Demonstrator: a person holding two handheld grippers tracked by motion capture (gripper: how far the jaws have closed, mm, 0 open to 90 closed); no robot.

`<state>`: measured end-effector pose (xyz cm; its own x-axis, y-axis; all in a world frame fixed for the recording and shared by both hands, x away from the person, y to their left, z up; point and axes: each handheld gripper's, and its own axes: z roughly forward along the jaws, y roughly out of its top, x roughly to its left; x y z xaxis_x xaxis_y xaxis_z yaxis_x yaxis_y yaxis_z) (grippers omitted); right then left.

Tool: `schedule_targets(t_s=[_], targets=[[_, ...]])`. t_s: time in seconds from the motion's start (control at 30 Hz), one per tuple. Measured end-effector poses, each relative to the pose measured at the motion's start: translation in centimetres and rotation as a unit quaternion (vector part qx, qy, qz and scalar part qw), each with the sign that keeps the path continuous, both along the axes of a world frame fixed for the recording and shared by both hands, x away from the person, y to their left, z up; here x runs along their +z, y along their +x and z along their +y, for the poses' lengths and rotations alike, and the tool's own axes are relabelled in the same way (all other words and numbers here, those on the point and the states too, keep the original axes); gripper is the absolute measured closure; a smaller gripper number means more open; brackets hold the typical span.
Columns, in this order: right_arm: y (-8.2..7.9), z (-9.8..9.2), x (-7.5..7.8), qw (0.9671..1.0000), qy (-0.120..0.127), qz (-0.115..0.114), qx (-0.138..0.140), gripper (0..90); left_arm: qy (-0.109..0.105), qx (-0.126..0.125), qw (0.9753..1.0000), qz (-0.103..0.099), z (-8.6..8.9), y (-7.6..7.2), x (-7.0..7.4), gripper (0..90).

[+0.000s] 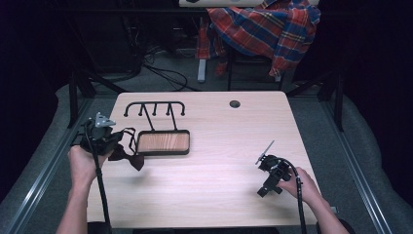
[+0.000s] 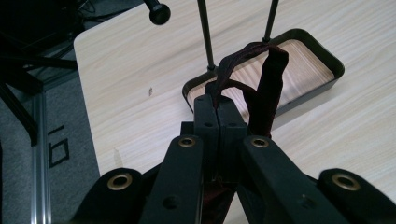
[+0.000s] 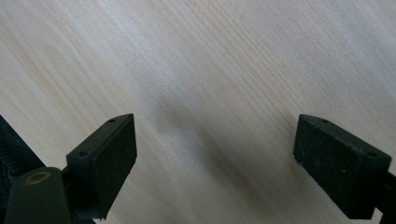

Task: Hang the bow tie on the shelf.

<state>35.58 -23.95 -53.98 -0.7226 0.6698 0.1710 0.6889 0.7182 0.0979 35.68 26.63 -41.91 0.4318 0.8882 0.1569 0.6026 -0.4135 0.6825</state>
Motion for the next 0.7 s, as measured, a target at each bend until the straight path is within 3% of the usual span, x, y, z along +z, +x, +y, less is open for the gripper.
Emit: schedule_targets(t_s=[0.7], targets=[[0.0, 0.0, 0.0, 1.0, 0.0, 0.001, 0.001, 13.2, -0.004, 0.015, 0.9998, -0.008, 0.9, 2.5, 2.2, 89.2]])
